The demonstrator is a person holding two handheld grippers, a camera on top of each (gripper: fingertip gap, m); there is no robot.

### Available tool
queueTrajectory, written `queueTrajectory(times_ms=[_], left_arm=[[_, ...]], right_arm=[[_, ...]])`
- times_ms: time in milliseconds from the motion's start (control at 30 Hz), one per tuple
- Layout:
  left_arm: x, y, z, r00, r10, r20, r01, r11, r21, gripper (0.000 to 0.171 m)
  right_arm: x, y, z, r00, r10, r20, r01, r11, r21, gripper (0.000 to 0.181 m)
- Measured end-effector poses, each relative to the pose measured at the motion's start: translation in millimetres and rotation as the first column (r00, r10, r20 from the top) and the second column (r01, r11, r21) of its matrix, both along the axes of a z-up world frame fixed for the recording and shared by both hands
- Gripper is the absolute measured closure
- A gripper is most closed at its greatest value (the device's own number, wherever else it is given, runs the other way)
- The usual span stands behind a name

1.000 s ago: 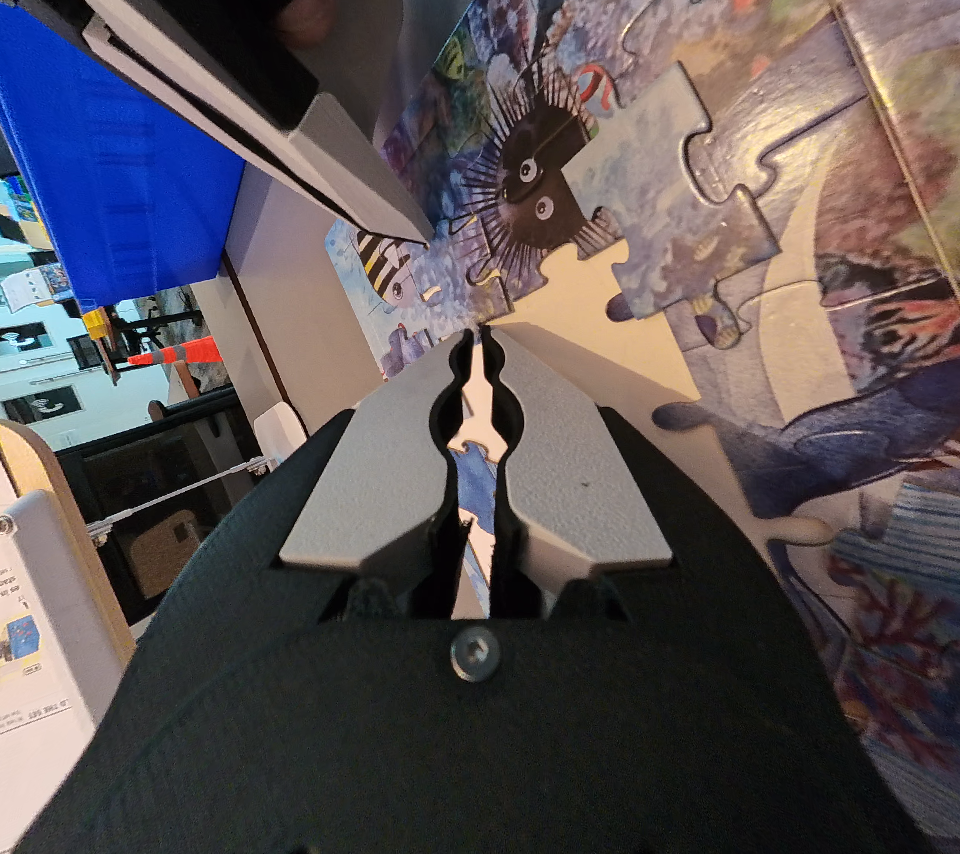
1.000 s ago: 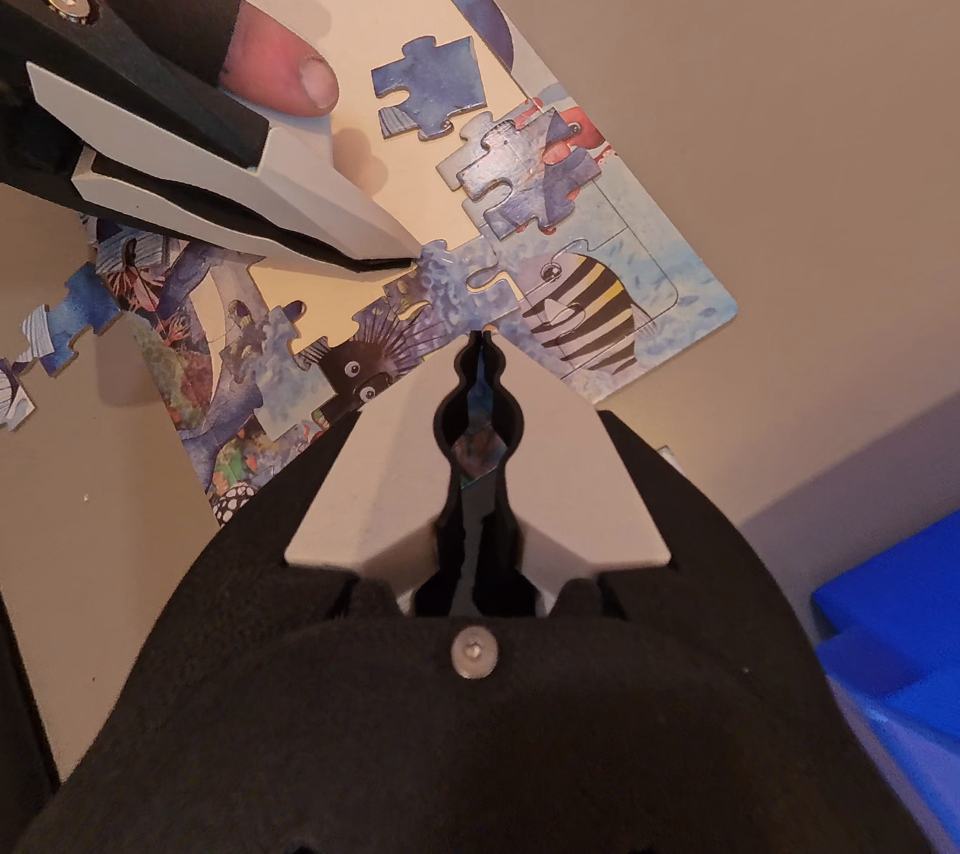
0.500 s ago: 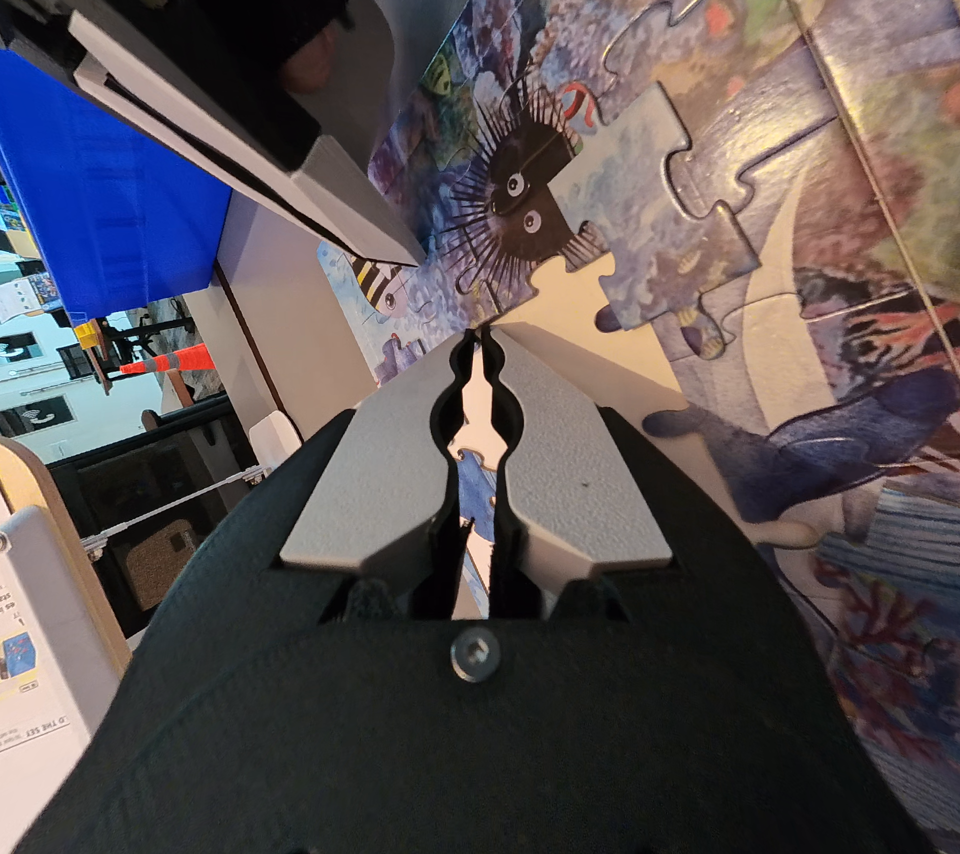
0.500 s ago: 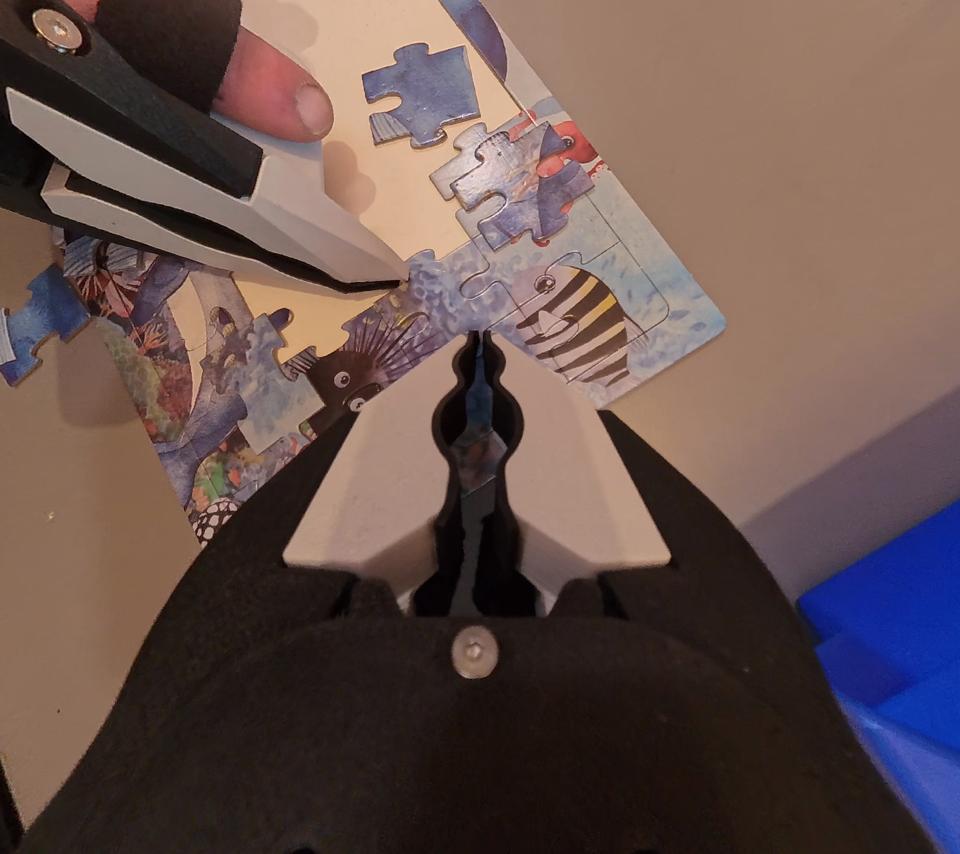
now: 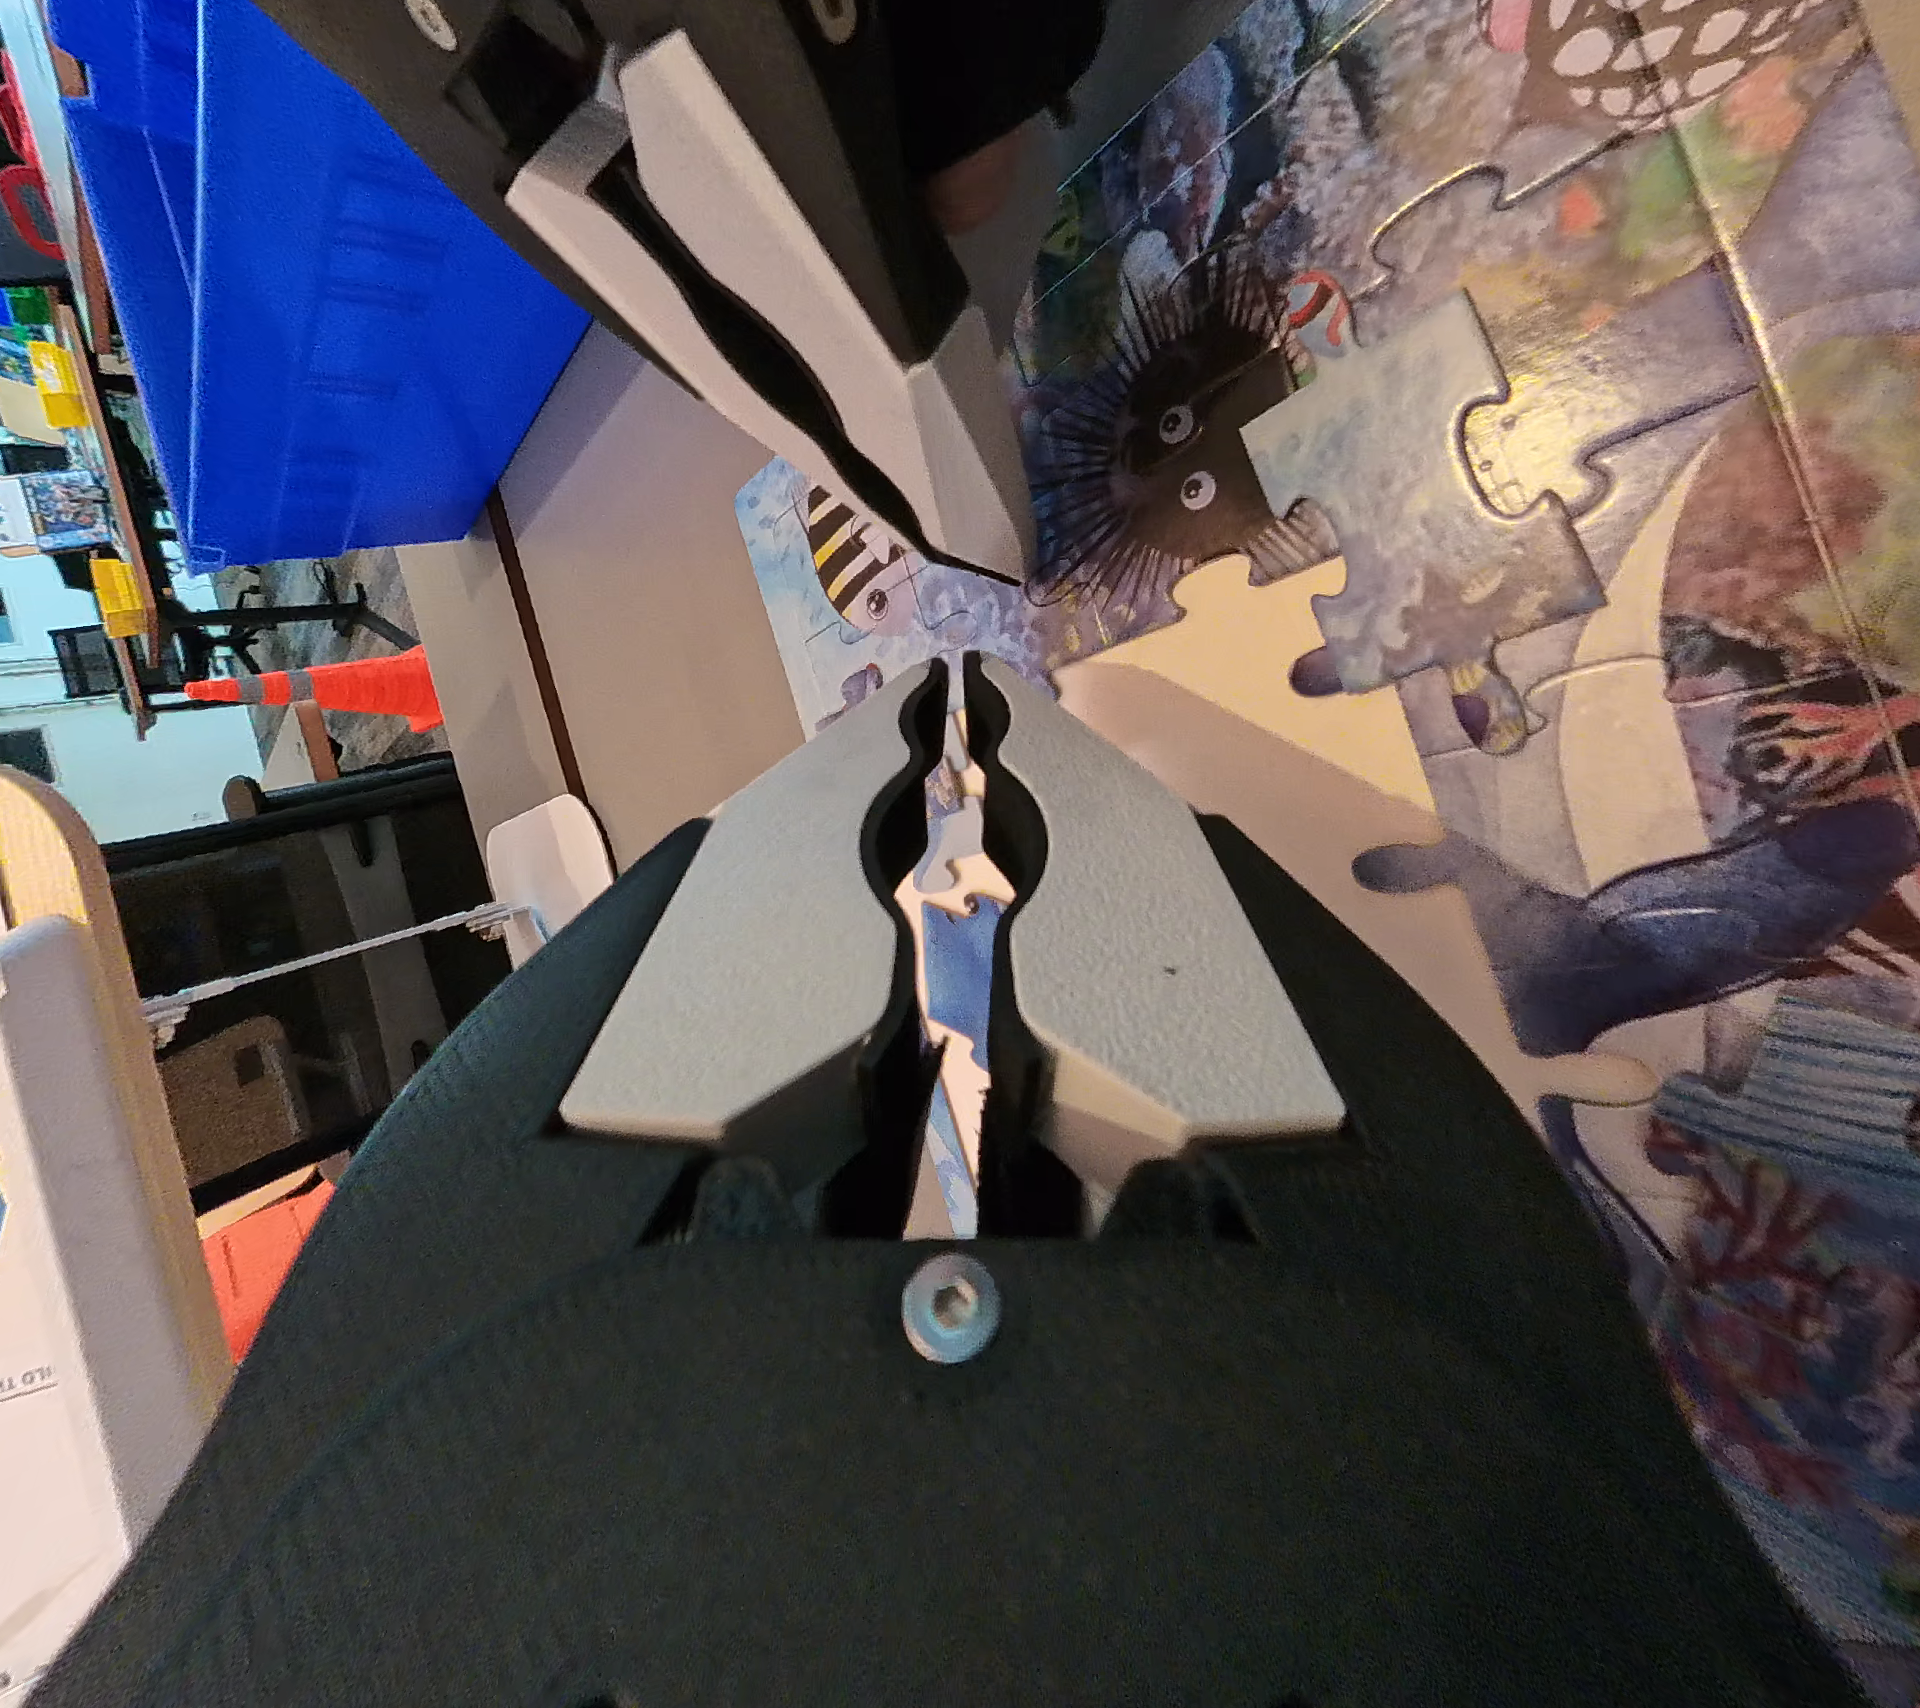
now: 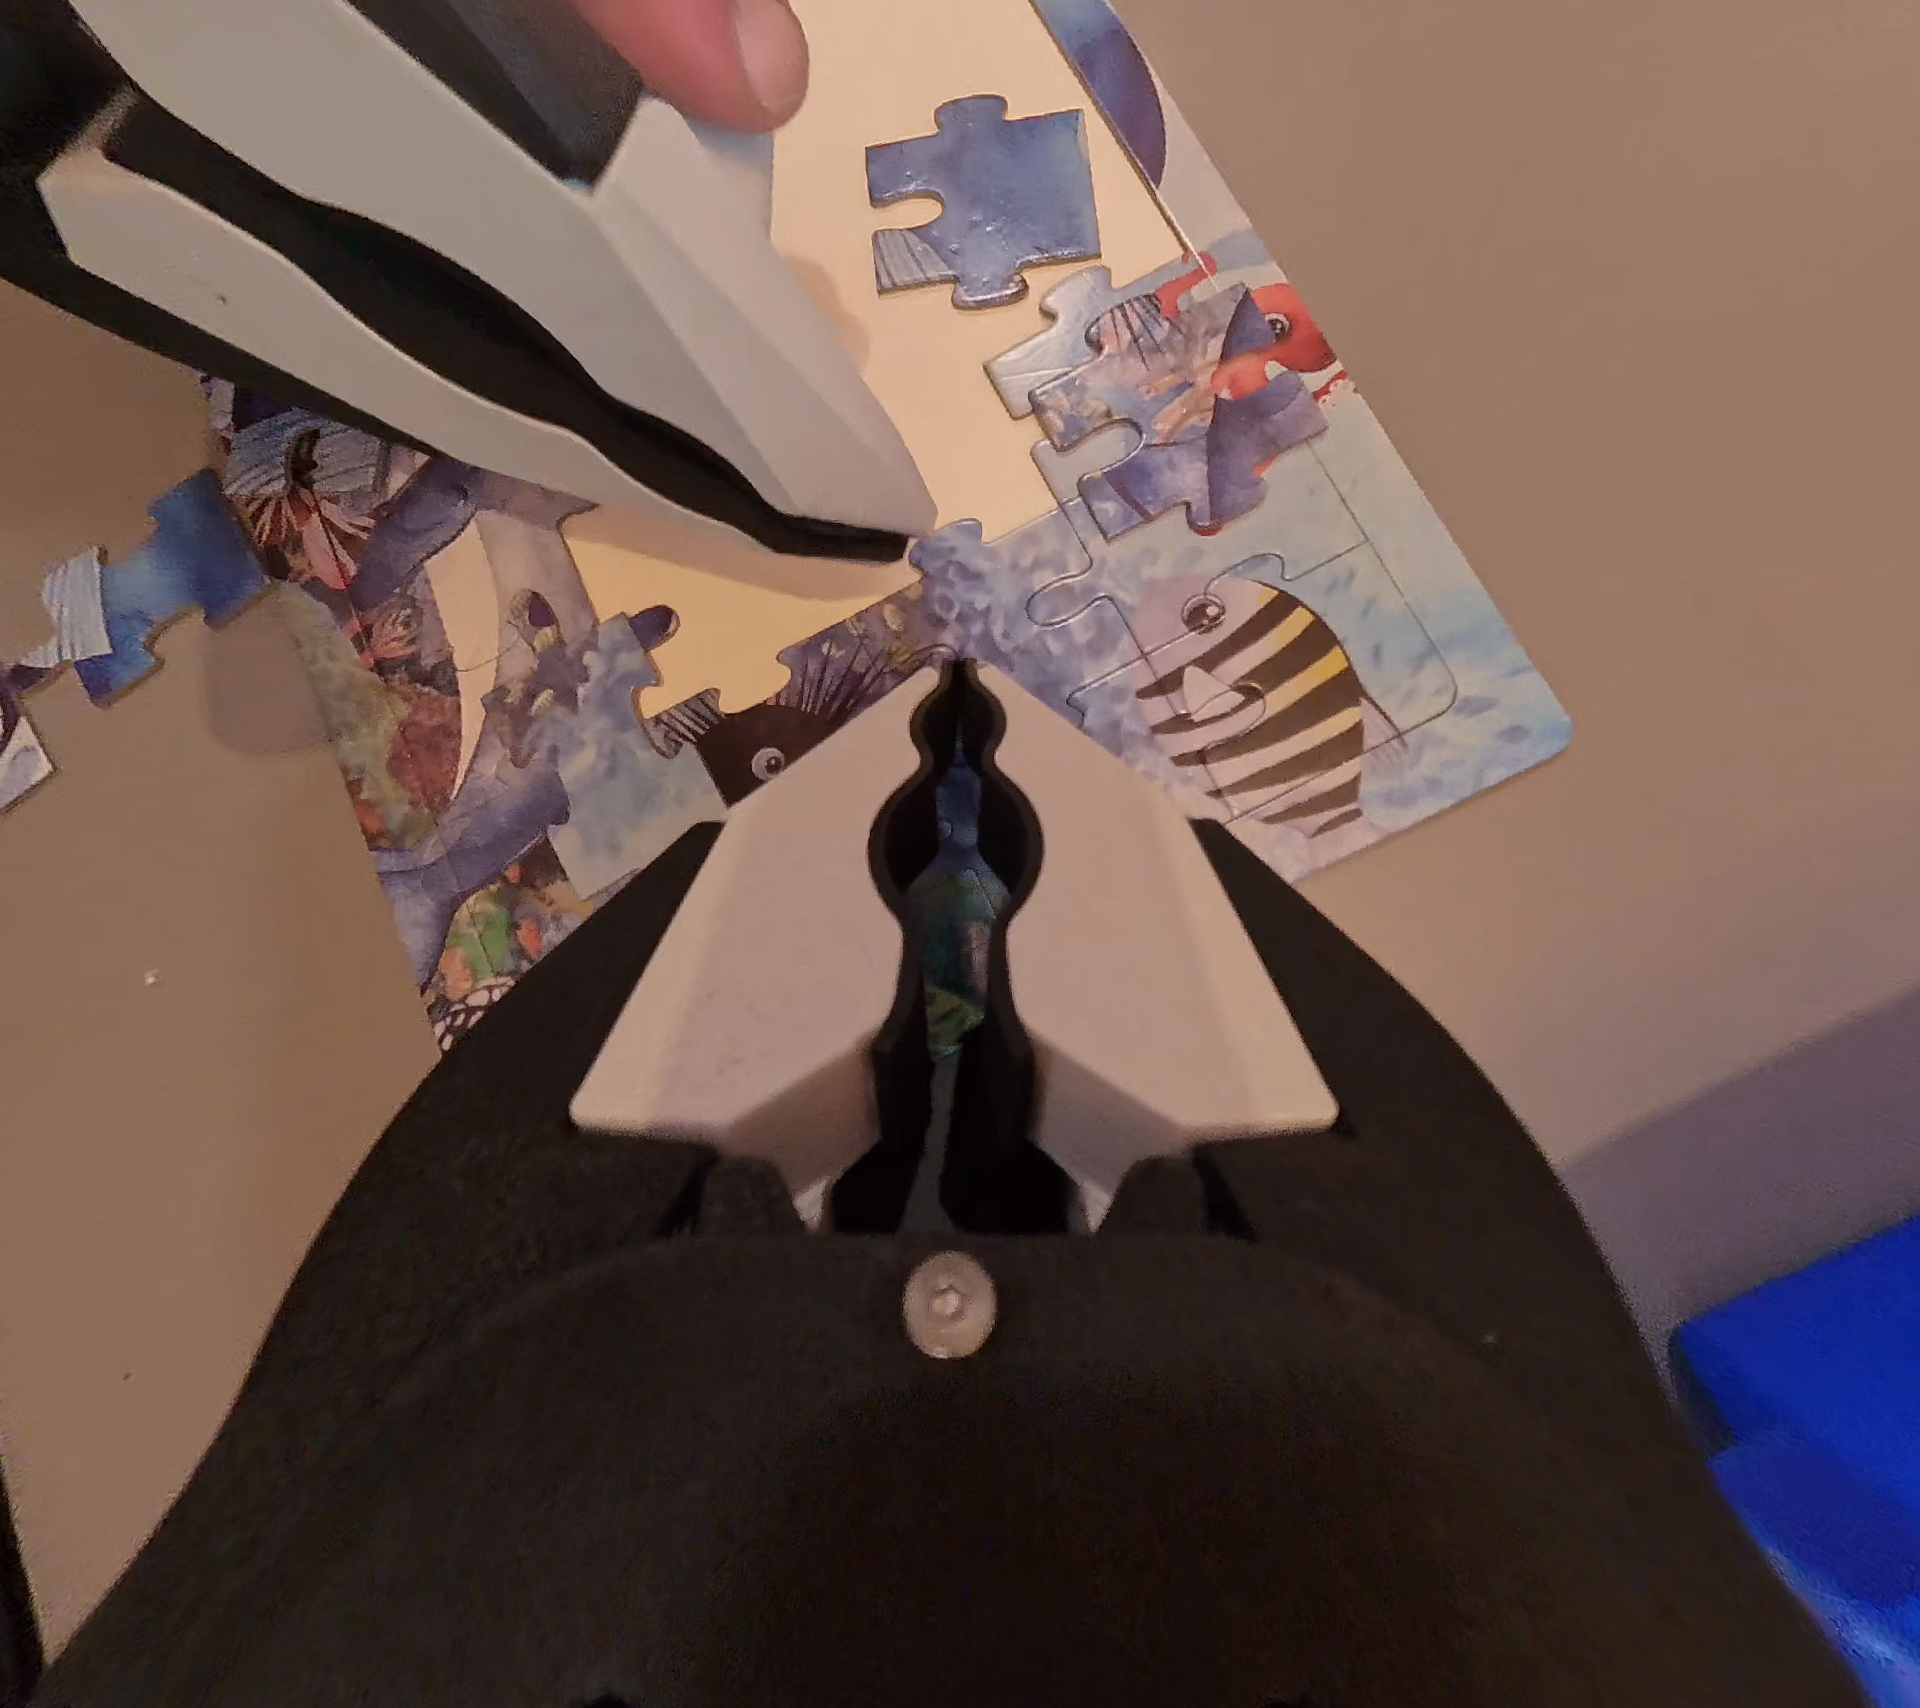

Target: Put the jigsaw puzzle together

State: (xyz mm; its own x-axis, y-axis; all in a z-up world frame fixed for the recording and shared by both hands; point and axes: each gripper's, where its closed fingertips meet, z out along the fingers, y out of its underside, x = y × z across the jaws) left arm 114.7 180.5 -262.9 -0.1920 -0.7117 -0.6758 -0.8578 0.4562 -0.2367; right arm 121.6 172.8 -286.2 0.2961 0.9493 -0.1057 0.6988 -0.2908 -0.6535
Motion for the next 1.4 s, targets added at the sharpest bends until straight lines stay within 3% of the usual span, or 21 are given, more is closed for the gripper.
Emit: queueTrajectory(times_ms=[167,233,300,467,633,767,833,967,1200,1400], left_arm=[[1.3,1.1,-2.1,1.0,0.012,0.014,-0.012,1.0,-0.005,0.171],[-0.4,1.9,-4.3,1.0,0.021,0.008,-0.021,1.0,-0.015,0.171],[-1.7,2.3,-8.4,1.0,0.025,0.004,-0.025,0.999,-0.021,0.171],[1.9,1.7,-13.5,0.999,0.033,0.009,-0.032,0.999,-0.034,0.171],[-0.1,0.0,-24.6,0.999,0.037,-0.014,-0.038,0.998,-0.05,0.171],[-0.2,-0.9,-26.1,0.999,0.041,-0.016,-0.042,0.997,-0.06,0.171],[-0.4,-0.6,-26.0,0.999,0.041,-0.017,-0.042,0.997,-0.058,0.171],[0.0,1.4,-25.4,0.999,0.042,-0.018,-0.042,0.998,-0.045,0.171],[-10.8,18.8,6.3,0.989,0.124,0.081,-0.123,0.992,-0.021,0.163],[-35.5,15.0,33.9,0.97,0.202,0.135,-0.204,0.979,-0.004,0.159]], right_arm=[[-1.8,-0.5,12.1,0.999,0.006,-0.033,-0.006,1.0,0.027,0.181],[4.9,-1.2,-0.1,0.999,0.008,0.036,-0.009,1.0,0.019,0.181],[4.1,-3.2,-0.4,1.0,0.004,0.015,-0.003,1.0,-0.023,0.181],[1.9,5.7,13.1,0.999,-0.022,-0.036,0.023,0.999,0.039,0.181],[7.1,9.0,0.1,0.999,-0.044,-0.005,0.044,0.999,0.005,0.181],[3.0,18.6,10.9,0.997,-0.072,-0.04,0.075,0.993,0.087,0.181],[7.8,19.4,-1.6,0.997,-0.07,0.03,0.067,0.993,0.101,0.181],[9.3,28.0,4.4,0.995,-0.102,0.01,0.099,0.984,0.148,0.181],[26.3,45.5,32.0,0.974,-0.195,-0.119,0.21,0.968,0.137,0.181],[33.0,49.7,49.1,0.952,-0.218,-0.215,0.243,0.965,0.099,0.181]])
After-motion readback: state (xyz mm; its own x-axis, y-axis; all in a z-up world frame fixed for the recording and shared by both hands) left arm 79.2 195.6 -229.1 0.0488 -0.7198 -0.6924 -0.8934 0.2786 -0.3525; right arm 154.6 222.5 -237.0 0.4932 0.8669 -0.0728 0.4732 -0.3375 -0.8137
